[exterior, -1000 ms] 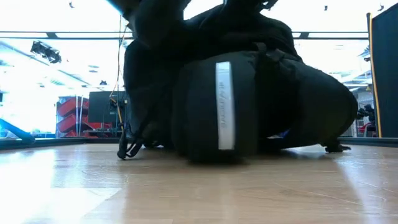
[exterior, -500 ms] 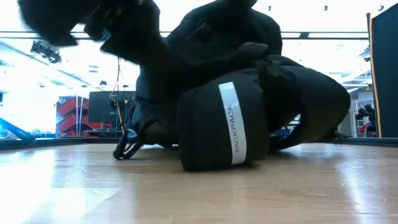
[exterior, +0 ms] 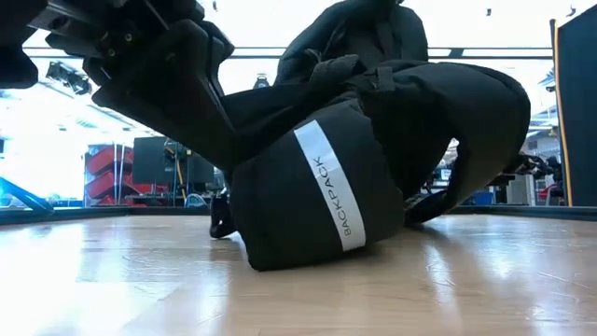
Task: Unpack backpack
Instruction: Open the black backpack
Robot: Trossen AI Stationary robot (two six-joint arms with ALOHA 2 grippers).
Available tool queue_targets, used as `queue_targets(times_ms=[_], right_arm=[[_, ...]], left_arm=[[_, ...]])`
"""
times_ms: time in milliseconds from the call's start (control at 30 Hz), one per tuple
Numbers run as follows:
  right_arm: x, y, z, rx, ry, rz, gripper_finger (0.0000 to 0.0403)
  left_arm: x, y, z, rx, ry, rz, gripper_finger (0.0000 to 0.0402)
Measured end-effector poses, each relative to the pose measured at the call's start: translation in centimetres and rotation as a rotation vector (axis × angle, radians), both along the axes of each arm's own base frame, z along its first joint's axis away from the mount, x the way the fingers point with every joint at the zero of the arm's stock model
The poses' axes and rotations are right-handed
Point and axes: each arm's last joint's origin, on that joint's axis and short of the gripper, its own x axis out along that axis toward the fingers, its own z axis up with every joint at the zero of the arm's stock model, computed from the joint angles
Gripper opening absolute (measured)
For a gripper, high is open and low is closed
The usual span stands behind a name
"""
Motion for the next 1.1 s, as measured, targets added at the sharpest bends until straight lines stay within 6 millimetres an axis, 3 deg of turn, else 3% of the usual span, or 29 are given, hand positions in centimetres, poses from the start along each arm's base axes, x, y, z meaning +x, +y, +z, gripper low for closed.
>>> queue_targets(times_ms=[367, 600, 1100], right_arm=[[-0.8, -2.6, 0.1, 0.023, 0.036, -0.014, 0.0], [-0.1, -2.0, -0.4, 0.141, -0.021, 0.089, 0.0], [2.1, 1.5, -2.3, 0.229, 0.042, 0.216, 0.0]], left_arm=[[-0.7, 0.1, -0.4, -0.117, 0.087, 0.083, 0.0], [-0.9, 0.1, -0.1, 0.004, 0.017, 0.079, 0.0002], [0.2, -0.2, 7.7, 0.364, -0.157, 0.038, 0.0086]])
